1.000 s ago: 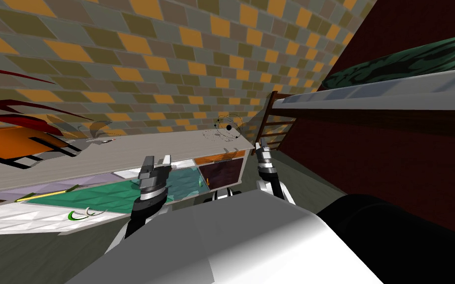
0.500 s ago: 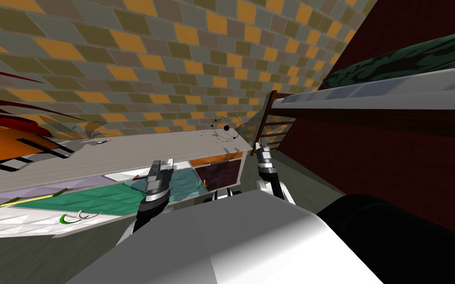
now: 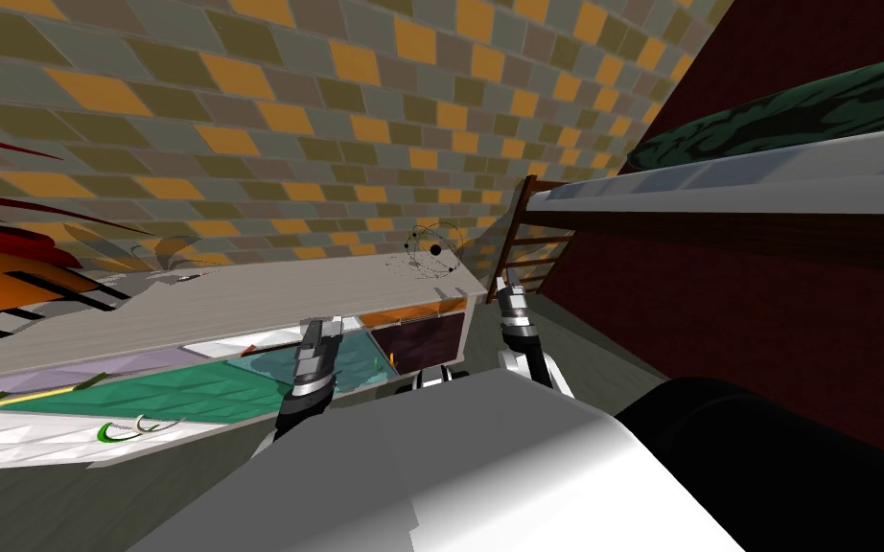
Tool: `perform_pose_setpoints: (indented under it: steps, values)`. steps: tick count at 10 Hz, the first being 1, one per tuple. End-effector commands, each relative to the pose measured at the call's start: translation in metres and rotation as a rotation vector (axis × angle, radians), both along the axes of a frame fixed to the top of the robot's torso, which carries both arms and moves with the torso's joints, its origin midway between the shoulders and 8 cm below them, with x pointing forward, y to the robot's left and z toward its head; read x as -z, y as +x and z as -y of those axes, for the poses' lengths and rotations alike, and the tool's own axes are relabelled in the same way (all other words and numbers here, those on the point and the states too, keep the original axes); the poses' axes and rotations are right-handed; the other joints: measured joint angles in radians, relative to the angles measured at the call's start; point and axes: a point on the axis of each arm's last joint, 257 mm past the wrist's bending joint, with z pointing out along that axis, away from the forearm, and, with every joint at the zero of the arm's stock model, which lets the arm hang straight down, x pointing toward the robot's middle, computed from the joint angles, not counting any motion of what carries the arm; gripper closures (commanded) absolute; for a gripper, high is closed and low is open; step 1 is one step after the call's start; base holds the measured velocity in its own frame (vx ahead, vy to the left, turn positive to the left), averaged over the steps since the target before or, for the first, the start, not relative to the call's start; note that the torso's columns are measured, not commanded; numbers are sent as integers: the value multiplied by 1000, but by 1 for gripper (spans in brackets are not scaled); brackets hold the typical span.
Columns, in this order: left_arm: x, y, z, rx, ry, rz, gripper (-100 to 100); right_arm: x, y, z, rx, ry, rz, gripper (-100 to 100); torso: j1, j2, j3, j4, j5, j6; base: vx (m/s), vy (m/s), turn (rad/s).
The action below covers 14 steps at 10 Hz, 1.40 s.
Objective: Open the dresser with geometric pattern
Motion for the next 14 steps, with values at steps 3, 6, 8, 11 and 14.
perform_pose_setpoints:
  steps: [3, 6, 8, 11, 14]
  values:
    - [30, -1, -3, -5, 12, -26, -100, 0, 0, 0, 0, 0, 0, 0, 0, 0, 0, 0, 0, 0, 18, -48, 3]
    - [53, -3, -4, -9, 19, -47, -100, 0, 0, 0, 0, 0, 0, 0, 0, -1, -1, 0, 0, 0, 29, -63, 5]
    - [63, -5, -5, -11, 21, -56, -100, 0, 0, 0, 0, 0, 0, 0, -1, 0, 0, 0, 0, 0, 29, -64, 5]
    - [91, -12, -4, -14, 25, -78, -100, 0, 0, 0, 0, 0, 0, 0, -1, 0, 0, 0, 0, 0, 31, -76, 5]
    - [109, -17, -3, -17, 23, -95, -100, 0, 0, 0, 0, 0, 0, 0, 1, 0, 0, 0, 0, 0, 24, -66, 4]
